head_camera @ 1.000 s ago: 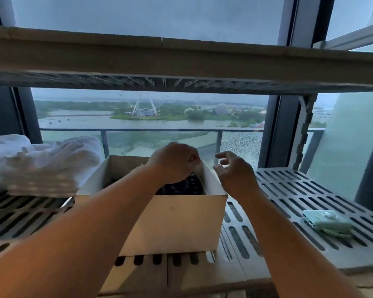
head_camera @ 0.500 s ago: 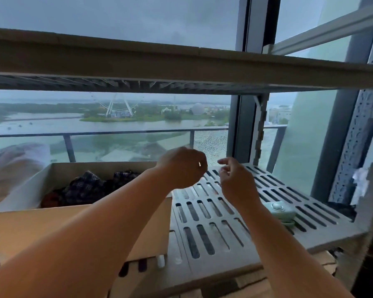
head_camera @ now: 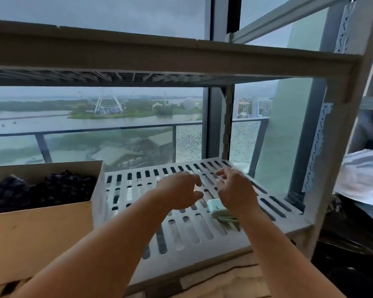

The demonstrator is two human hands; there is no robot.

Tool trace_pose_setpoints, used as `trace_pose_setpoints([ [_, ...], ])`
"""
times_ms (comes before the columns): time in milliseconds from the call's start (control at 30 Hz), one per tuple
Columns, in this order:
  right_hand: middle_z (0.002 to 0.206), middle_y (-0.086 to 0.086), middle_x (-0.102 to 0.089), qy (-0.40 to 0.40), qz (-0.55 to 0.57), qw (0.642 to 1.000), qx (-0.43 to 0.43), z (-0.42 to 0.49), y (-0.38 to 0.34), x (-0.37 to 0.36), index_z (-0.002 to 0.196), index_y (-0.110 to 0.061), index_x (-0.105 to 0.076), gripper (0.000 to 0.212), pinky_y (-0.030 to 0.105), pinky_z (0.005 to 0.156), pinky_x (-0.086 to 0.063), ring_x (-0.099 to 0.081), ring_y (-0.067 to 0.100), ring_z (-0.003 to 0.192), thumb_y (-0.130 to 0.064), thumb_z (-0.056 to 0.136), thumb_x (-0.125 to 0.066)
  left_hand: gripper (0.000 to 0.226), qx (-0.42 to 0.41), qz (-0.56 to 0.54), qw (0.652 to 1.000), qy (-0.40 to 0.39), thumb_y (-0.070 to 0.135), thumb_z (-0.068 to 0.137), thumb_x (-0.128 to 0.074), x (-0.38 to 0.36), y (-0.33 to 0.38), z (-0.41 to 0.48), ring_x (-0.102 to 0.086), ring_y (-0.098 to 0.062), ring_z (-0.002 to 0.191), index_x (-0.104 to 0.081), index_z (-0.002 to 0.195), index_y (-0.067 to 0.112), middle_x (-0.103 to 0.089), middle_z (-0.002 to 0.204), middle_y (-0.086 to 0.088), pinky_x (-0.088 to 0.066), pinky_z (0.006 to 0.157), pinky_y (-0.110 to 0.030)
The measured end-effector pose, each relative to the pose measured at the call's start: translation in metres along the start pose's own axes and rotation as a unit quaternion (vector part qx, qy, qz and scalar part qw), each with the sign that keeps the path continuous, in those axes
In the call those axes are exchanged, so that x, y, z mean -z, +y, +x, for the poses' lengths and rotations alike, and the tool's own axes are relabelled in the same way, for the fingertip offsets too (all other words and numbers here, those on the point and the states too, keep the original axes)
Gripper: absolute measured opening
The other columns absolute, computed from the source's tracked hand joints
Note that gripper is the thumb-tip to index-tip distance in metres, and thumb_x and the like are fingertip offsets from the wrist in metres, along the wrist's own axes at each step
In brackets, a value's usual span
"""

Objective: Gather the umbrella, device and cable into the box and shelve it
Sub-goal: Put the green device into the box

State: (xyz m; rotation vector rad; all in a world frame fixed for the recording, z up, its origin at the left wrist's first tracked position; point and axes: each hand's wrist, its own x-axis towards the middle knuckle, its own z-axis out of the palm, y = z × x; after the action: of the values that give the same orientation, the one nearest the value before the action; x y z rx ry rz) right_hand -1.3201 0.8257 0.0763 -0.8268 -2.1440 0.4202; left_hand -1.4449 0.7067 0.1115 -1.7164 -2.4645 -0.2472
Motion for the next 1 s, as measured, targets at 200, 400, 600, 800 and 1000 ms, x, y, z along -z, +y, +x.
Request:
trace_pose_setpoints([
  [200,0.11,0.006,-0.068,0.001,-0.025,1.0,0.005,-0.001,0.042,0.012,0.116,-0.019,-0.066,0.025,0.031,0.082,-0.051,-0.064,0.022,0.101,-0.016,0.093,-0.055,0.061,-0.002,-0.012,1.0,-0.021,0.058,0.088,-0.063,-0.031,0.033,0.019,-0.057,-0.021,0.119,-0.049,0.14,0.029,-0.056,0.139,0.0,-0.052,0.094,-0.042],
  [400,0.112,0.005,-0.067,-0.027,-0.039,0.999,0.009,-0.003,0.068,0.018,0.117,-0.019,-0.068,0.025,0.035,0.088,-0.054,-0.063,0.021,0.102,-0.021,0.094,-0.057,0.068,0.002,-0.021,0.999,-0.043,0.058,0.084,-0.067,-0.05,0.046,0.033,-0.057,-0.02,0.117,-0.045,0.141,0.028,-0.056,0.139,-0.001,-0.052,0.095,-0.038],
  [600,0.11,0.001,-0.068,-0.05,-0.048,0.997,0.02,-0.001,0.081,0.012,0.115,-0.021,-0.066,0.022,0.029,0.087,-0.052,-0.061,0.015,0.099,-0.023,0.095,-0.056,0.072,0.011,-0.018,0.997,-0.07,0.057,0.082,-0.069,-0.063,0.049,0.039,-0.055,-0.02,0.12,-0.046,0.141,0.024,-0.056,0.138,-0.001,-0.05,0.099,-0.04],
  [800,0.112,0.004,-0.067,-0.055,-0.031,0.998,0.009,0.008,0.084,0.009,0.117,-0.019,-0.066,0.024,0.031,0.088,-0.052,-0.061,0.019,0.102,-0.026,0.098,-0.054,0.067,-0.008,-0.046,0.995,-0.093,0.051,0.08,-0.073,-0.067,0.049,0.047,-0.056,-0.016,0.106,-0.052,0.136,0.023,-0.063,0.124,0.002,-0.049,0.099,-0.037],
  [1000,0.114,0.006,-0.066,-0.069,-0.014,0.998,-0.001,0.012,0.082,0.01,0.119,-0.019,-0.066,0.025,0.033,0.09,-0.052,-0.061,0.021,0.106,-0.024,0.097,-0.054,0.056,0.006,-0.053,0.992,-0.116,0.05,0.073,-0.077,-0.064,0.054,0.052,-0.057,-0.014,0.092,-0.061,0.12,0.022,-0.062,0.105,0.005,-0.054,0.088,-0.034],
])
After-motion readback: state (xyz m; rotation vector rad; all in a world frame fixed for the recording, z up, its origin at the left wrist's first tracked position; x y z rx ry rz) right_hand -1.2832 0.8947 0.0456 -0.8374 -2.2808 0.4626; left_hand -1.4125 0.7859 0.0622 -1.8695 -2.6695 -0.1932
